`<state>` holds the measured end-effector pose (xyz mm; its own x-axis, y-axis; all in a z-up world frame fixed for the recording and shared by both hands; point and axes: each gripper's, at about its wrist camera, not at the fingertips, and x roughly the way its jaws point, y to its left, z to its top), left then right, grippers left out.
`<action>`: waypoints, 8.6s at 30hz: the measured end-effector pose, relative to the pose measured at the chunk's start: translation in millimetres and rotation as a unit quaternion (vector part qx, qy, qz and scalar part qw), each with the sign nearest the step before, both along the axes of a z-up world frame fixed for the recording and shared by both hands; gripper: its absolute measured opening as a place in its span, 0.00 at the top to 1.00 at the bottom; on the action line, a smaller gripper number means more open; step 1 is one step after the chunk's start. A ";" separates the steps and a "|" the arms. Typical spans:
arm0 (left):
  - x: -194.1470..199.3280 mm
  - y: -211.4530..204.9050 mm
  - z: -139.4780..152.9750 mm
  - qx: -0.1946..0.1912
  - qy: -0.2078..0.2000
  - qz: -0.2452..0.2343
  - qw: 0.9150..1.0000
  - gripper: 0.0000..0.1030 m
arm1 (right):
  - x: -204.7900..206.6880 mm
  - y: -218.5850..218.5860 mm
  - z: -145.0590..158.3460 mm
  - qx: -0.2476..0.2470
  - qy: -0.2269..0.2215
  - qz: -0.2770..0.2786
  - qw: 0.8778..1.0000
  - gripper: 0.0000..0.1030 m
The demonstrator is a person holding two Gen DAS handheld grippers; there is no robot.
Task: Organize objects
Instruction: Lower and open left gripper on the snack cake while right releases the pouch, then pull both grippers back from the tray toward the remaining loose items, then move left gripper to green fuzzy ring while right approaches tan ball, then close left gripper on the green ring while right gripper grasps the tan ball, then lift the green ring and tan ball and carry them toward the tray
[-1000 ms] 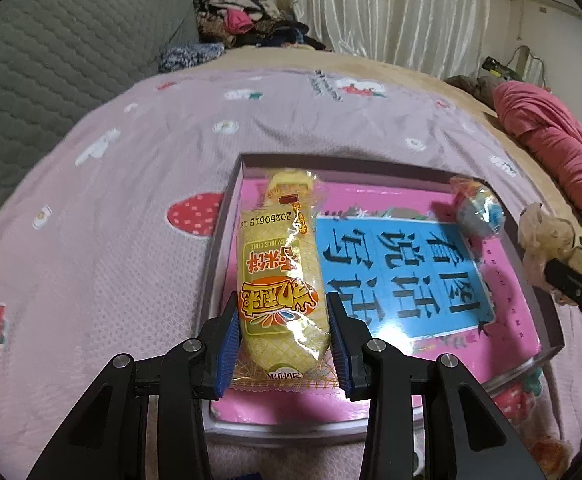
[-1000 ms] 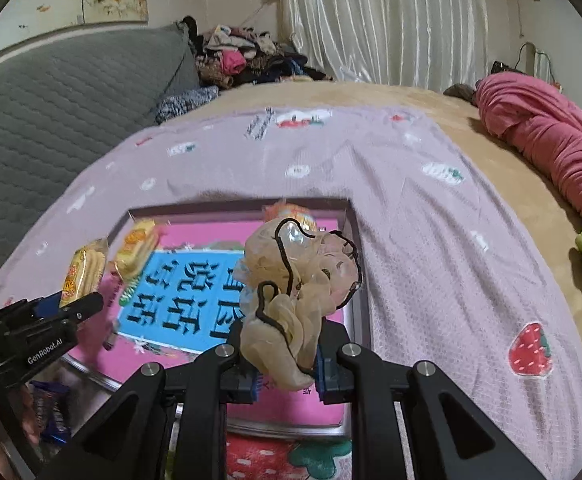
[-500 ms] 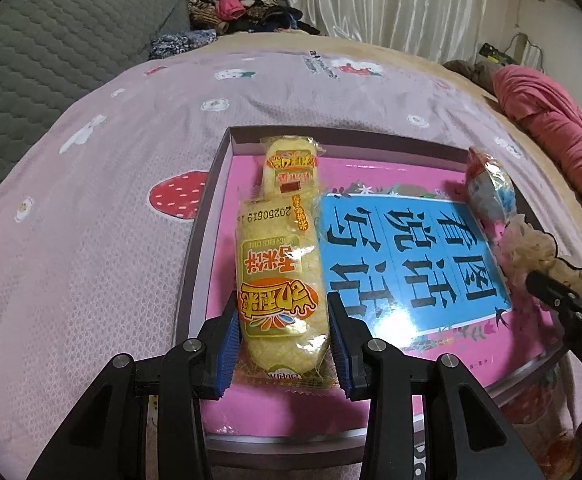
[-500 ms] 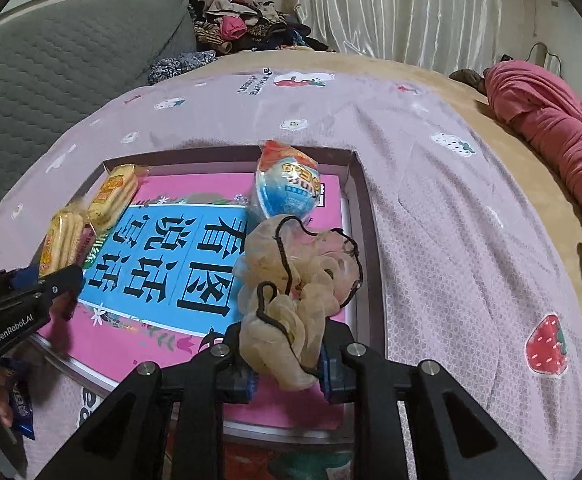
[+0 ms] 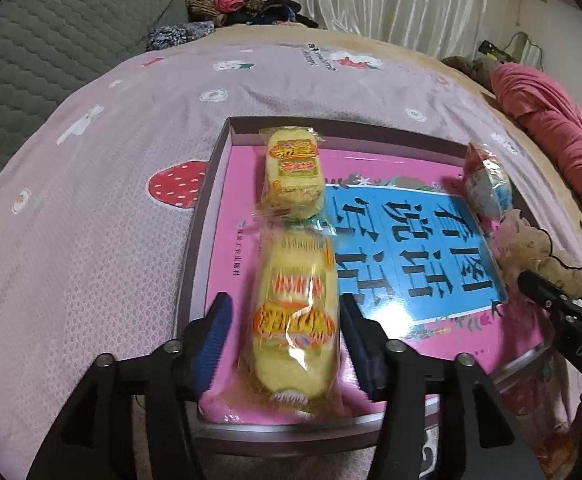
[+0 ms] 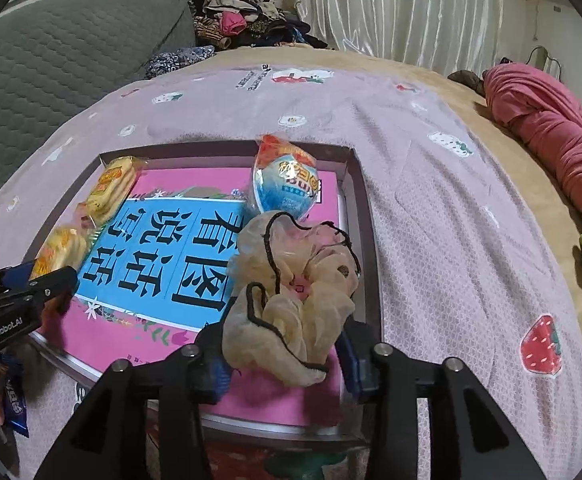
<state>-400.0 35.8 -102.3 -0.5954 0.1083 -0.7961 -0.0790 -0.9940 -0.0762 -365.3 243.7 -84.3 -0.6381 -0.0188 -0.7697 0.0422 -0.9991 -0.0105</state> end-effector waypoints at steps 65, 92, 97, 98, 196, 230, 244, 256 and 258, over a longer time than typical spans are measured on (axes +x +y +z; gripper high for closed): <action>222.4 -30.0 207.7 -0.022 0.126 0.011 0.992 0.08 | 211.7 -21.2 235.0 0.037 0.165 -0.003 0.986 0.06; 310.3 -25.8 188.8 -0.035 0.113 -0.003 0.993 0.00 | 306.1 -21.8 219.1 0.038 0.160 0.010 0.986 0.05; 313.3 -13.7 175.3 -0.037 0.102 -0.012 0.994 0.00 | 314.7 -15.4 206.1 0.037 0.150 0.008 0.988 0.05; 313.9 -10.7 172.0 -0.040 0.099 -0.013 0.994 0.00 | 316.4 -13.0 201.7 0.037 0.147 0.007 0.988 0.05; 192.5 87.2 27.9 -0.015 0.047 -0.161 0.986 0.05 | 257.7 47.0 8.1 0.031 -0.005 -0.041 0.999 0.12; 155.7 105.1 -4.2 -0.005 -0.012 -0.253 0.967 0.88 | 242.0 51.3 -12.0 -0.023 -0.023 -0.021 0.999 0.68; 177.6 89.7 3.9 -0.005 -0.013 -0.238 0.971 0.89 | 257.5 36.8 -0.1 -0.026 -0.013 0.005 1.000 0.68; 215.0 77.3 11.9 0.006 -0.014 -0.224 0.974 0.89 | 275.5 38.4 22.5 -0.025 0.015 -0.005 1.000 0.68; 221.5 76.4 13.9 0.006 -0.010 -0.223 0.975 0.89 | 279.5 34.0 25.6 -0.016 0.016 -0.002 1.000 0.68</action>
<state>-178.4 112.2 -88.4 -0.4706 0.3622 -0.8045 -0.5021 -0.8597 -0.0933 -85.8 277.7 -58.8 -0.6623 -0.0402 -0.7482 0.0386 -0.9991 0.0194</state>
